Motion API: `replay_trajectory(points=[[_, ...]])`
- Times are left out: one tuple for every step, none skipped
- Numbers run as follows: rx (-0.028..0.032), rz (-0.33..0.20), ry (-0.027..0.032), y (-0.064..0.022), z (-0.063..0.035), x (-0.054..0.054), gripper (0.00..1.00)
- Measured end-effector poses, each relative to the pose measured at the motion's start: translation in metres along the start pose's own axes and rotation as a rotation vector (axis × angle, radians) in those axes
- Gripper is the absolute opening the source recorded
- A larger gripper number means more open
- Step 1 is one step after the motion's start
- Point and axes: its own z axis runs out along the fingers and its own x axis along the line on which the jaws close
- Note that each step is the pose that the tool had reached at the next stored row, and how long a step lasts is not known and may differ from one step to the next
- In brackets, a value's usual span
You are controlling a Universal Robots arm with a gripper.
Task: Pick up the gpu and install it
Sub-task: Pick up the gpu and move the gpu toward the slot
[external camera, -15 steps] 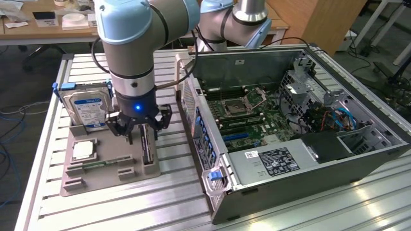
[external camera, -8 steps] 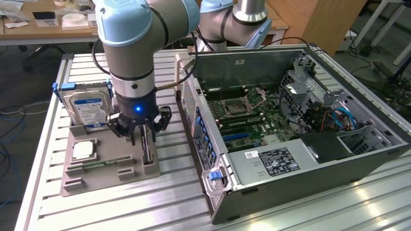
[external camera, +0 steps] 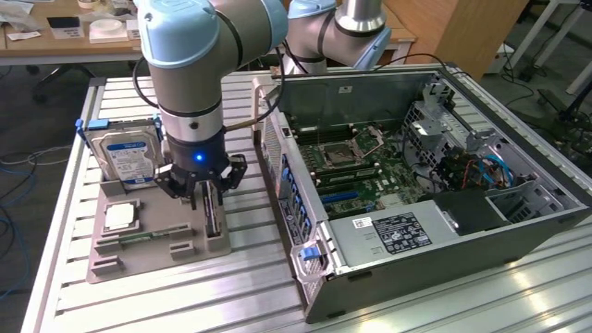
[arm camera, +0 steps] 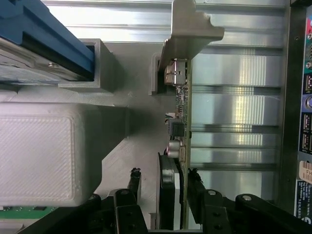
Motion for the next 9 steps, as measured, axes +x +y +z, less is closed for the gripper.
replay_trajectory(points=[[0.0001, 0.000, 0.0000, 0.0000, 0.0000, 0.0000, 0.50], [0.0001, 0.000, 0.0001, 0.0000, 0.0000, 0.0000, 0.49], [0.0001, 0.000, 0.0000, 0.0000, 0.0000, 0.0000, 0.49], [0.0000, 0.000, 0.0000, 0.0000, 0.0001, 0.0000, 0.49], [0.0000, 0.000, -0.0001, 0.0000, 0.0001, 0.0000, 0.42], [0.0000, 0.000, -0.0001, 0.0000, 0.0001, 0.0000, 0.42], [0.0000, 0.000, -0.0001, 0.0000, 0.0001, 0.0000, 0.42], [-0.0001, 0.000, -0.0002, 0.0000, 0.0001, -0.0001, 0.40], [-0.0002, 0.000, -0.0004, 0.0000, 0.0002, -0.0002, 0.40]])
